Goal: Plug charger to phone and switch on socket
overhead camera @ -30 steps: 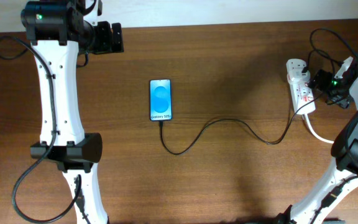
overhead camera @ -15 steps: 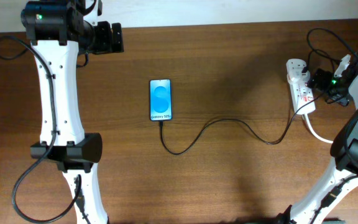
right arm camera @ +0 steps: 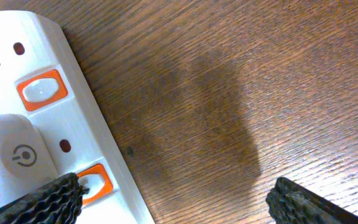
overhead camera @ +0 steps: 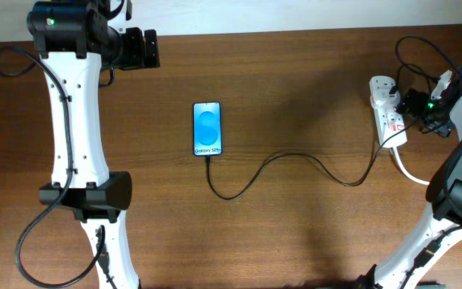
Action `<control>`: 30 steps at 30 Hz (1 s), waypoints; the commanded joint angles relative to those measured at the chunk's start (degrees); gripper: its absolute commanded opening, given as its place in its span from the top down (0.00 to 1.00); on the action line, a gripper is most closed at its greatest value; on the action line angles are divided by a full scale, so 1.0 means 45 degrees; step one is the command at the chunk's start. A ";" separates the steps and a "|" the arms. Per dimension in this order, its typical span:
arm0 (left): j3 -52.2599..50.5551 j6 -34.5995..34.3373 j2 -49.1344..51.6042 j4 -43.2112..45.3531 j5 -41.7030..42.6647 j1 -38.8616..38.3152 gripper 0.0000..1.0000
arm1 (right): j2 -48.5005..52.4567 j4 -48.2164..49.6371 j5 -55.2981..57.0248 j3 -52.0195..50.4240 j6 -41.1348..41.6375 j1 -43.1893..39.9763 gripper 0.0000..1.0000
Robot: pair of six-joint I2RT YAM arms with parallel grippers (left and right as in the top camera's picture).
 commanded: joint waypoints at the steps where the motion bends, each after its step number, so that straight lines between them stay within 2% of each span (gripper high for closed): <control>1: 0.0029 0.0019 -0.0024 0.0010 -0.0087 -0.0029 0.01 | 0.0597 -0.0423 -0.1069 -0.0257 -0.0427 0.1001 0.00; 21: 0.0029 0.0019 -0.0024 0.0010 -0.0087 -0.0029 0.01 | 0.0593 -0.0510 -0.0967 -0.0223 -0.0311 0.1302 0.00; 26: 0.0029 0.0019 -0.0024 0.0010 -0.0087 -0.0029 0.01 | 0.0180 -0.1389 -0.0559 0.1321 0.0549 0.0000 0.02; 30: 0.0029 0.0019 -0.0024 0.0010 -0.0087 -0.0029 0.01 | -0.0447 -0.3410 -0.0612 0.3337 0.0593 -0.1311 0.02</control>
